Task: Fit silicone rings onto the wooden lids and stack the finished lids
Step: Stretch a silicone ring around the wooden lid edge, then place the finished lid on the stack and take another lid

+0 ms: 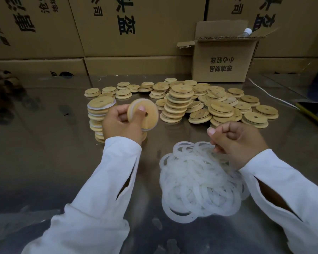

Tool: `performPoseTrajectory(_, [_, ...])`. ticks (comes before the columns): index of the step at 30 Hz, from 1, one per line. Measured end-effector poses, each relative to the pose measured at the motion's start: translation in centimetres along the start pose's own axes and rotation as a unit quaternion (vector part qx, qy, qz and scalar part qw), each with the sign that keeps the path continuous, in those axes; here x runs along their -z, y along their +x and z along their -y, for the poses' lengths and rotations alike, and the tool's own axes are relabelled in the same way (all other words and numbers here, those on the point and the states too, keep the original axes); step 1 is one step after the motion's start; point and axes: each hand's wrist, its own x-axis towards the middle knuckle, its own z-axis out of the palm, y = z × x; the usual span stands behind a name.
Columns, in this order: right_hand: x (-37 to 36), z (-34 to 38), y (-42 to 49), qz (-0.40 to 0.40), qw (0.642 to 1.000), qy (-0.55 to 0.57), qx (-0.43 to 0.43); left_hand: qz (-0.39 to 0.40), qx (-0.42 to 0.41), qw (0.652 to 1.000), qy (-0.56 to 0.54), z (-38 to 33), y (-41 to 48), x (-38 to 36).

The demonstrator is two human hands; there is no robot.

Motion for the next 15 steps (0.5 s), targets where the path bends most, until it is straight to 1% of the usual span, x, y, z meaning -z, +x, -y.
performPoseTrajectory(3, [0.0,-0.2,0.0,-0.005,0.999,-0.036,0.008,-0.062,0.060,0.996,0.023,0.6,1.0,0.6])
performPoseTrajectory(7, [0.0,-0.3,0.1,0.001,0.999,-0.048,-0.015,-0.080,0.149,0.985,0.035,1.2,1.5,0.9])
performPoseTrajectory(10, [-0.1,-0.5,0.1,0.004,0.998,-0.066,-0.014,-0.083,0.167,0.982,0.042,1.5,1.7,1.0])
performPoseTrajectory(15, [-0.3,-0.9,0.4,-0.005,0.998,-0.060,-0.021,-0.087,0.176,0.980,0.045,2.2,2.1,1.0])
